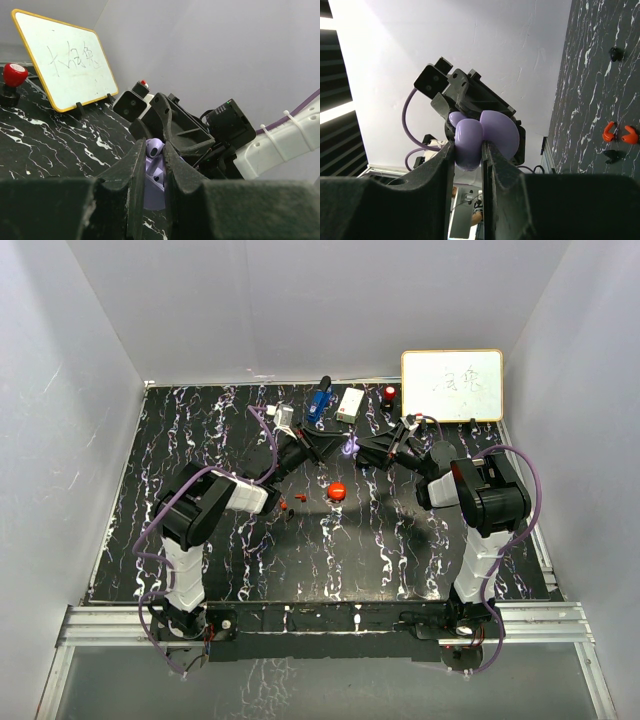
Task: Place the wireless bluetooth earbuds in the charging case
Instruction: Place the earbud in the charging case.
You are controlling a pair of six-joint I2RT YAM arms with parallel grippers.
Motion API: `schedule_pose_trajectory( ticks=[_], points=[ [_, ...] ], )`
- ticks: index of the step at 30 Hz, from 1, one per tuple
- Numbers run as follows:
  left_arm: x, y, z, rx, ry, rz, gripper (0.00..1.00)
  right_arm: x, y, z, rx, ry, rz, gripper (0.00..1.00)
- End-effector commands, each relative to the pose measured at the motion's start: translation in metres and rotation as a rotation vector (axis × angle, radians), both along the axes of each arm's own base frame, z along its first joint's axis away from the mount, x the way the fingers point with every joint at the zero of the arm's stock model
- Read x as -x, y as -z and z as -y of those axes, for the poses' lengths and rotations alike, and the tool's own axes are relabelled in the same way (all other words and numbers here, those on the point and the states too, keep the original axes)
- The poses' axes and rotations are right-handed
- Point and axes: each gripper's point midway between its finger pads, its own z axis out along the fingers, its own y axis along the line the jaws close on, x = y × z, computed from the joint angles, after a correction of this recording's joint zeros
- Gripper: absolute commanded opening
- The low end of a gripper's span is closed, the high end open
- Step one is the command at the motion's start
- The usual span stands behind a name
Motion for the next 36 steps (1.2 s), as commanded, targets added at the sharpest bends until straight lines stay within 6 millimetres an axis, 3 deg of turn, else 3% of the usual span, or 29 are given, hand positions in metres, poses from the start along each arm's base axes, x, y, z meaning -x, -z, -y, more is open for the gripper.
schedule_pose_trajectory(
  ticks=[1,36],
  points=[
    [0.0159,-0.0499,-0.0038,0.113,0.020,0.195,0.00,0.0277,-0.0635,0.0024,-0.056,0.000,0.402,0.00],
    [0.0214,-0.0460,-0.0111,0.098,-0.002,0.191,0.03,0.0257,-0.0675,0.0025,-0.063,0.006,0.410,0.00]
  ],
)
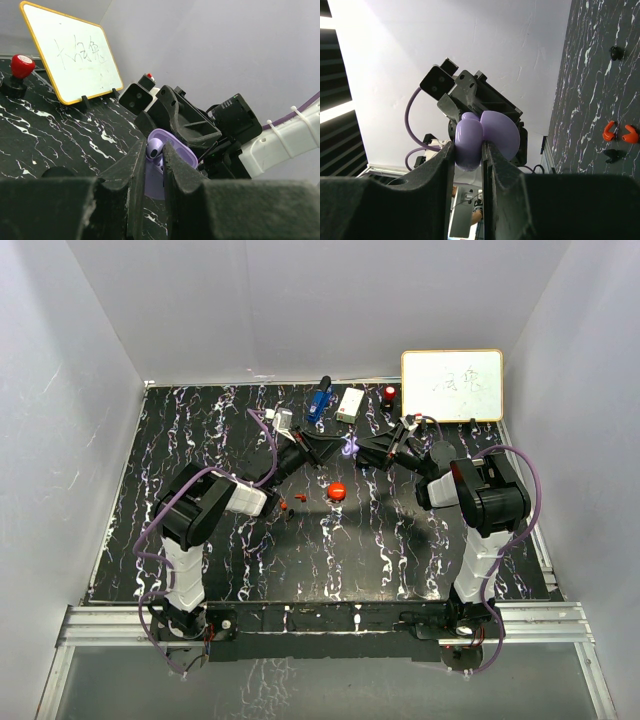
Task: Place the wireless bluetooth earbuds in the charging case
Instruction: Place the earbud in the charging case.
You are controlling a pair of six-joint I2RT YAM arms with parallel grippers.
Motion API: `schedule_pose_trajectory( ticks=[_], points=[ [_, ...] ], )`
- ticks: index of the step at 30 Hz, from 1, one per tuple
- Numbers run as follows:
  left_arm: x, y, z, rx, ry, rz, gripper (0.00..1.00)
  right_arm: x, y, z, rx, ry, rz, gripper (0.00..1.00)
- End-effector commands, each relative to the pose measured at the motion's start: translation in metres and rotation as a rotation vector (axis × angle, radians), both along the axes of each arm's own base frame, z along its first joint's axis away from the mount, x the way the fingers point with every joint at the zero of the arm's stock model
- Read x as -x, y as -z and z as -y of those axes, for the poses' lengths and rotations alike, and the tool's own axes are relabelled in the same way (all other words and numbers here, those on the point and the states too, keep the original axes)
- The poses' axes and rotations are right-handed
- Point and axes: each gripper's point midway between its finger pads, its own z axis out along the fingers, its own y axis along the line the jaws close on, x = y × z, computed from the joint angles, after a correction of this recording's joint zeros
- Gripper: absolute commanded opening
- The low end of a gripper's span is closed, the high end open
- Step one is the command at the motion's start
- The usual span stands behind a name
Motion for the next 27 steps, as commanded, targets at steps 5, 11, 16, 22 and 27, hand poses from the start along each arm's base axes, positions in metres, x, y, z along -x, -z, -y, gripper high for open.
schedule_pose_trajectory(
  ticks=[5,11,16,22,27],
  points=[
    [0.019,-0.060,-0.008,0.114,0.008,0.215,0.23,0.025,-0.068,0.003,-0.063,0.008,0.413,0.00],
    [0.020,-0.063,-0.011,0.111,-0.004,0.229,0.45,0.025,-0.067,0.004,-0.063,0.008,0.412,0.00],
    [0.019,-0.062,-0.014,0.109,-0.019,0.226,0.50,0.025,-0.069,0.004,-0.064,0.009,0.417,0.00],
    [0.013,-0.067,-0.032,0.123,-0.097,0.215,0.58,0.025,-0.067,0.003,-0.063,0.007,0.412,0.00],
    [0.010,-0.080,-0.047,0.146,-0.154,0.225,0.62,0.024,-0.066,0.003,-0.061,0.007,0.410,0.00]
  ],
)
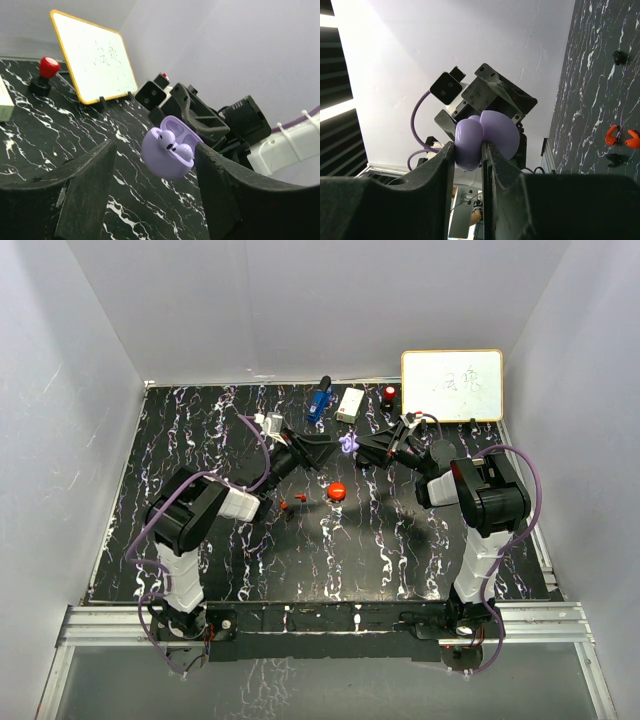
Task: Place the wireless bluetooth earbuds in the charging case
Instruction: Place the earbud in the charging case, then adjust the earbud with the charging case.
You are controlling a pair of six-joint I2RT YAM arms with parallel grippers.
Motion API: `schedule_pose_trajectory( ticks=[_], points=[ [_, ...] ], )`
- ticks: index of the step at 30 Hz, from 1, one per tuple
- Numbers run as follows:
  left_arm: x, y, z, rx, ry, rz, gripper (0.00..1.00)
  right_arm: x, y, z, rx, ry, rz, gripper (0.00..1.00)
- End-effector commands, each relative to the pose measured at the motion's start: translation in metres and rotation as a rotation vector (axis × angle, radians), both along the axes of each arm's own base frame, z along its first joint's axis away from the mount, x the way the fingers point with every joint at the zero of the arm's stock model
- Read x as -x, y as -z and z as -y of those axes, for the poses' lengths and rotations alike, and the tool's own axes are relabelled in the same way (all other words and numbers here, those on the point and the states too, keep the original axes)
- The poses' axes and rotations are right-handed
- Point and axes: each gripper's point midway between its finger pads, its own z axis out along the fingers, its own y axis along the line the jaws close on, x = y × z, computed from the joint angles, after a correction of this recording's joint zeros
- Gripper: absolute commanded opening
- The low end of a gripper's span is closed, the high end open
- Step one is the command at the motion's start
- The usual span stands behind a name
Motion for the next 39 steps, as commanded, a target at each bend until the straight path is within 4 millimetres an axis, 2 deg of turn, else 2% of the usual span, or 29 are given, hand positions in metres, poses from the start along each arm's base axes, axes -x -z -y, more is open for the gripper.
schedule_pose_trajectory(
  ticks=[1,7,26,39],
  points=[
    [0.010,-0.086,-0.027,0.155,-0.080,0.244,0.64,0.027,-0.062,0.003,-0.056,0.003,0.397,0.00],
    [0.002,-0.085,-0.031,0.171,-0.122,0.223,0.64,0.027,-0.062,0.003,-0.057,0.003,0.399,0.00],
    [0.005,-0.058,-0.009,0.131,0.002,0.182,0.62,0.027,-0.063,0.003,-0.059,0.005,0.398,0.00],
    [-0.003,-0.050,-0.006,0.125,-0.004,0.162,0.62,0.027,-0.062,0.003,-0.056,0.003,0.397,0.00]
  ],
)
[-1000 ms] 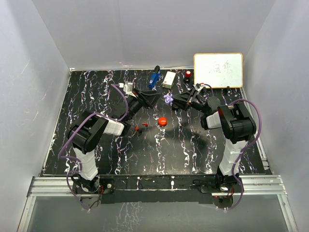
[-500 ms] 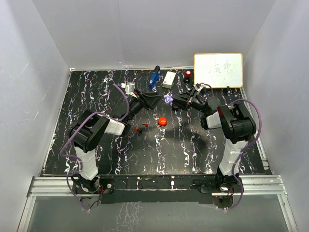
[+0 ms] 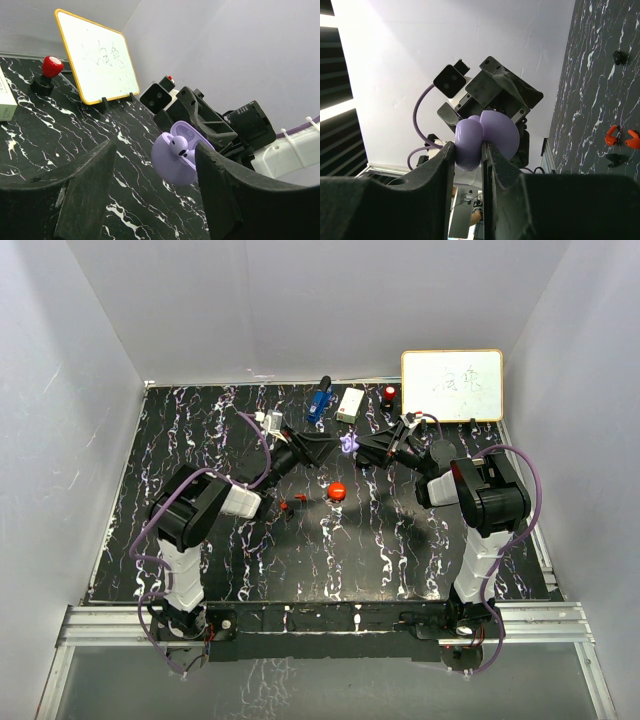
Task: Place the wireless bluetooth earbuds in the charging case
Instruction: Adjust the earbud with the charging case.
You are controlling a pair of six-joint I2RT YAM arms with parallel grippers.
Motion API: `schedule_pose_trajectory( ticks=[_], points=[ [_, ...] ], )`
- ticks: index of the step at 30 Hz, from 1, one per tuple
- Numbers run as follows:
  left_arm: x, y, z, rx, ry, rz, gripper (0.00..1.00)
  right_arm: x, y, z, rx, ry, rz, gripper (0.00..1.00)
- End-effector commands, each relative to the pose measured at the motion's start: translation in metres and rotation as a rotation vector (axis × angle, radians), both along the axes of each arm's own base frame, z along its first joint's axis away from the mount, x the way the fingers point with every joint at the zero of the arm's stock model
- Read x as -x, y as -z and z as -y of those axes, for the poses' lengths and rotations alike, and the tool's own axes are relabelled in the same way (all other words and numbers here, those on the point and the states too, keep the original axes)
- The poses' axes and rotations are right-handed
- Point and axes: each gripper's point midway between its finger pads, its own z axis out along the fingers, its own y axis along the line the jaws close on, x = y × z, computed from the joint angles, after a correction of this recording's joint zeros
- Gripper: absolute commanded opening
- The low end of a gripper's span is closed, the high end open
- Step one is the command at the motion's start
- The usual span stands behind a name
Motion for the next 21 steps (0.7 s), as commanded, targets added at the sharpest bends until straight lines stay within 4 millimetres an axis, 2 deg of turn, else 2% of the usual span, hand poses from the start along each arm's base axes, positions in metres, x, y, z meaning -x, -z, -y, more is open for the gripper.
schedule_pose_trajectory(
  ticks=[1,21],
  points=[
    [0.0055,-0.0515,-0.0037,0.106,0.003,0.186,0.62,0.0275,-0.0613,0.0034,-0.056,0.002,0.397,0.00],
    [-0.0017,-0.0444,-0.0014,0.102,-0.006,0.172,0.62,0.0268,-0.0596,0.0031,-0.055,0.002,0.392,0.00]
  ],
)
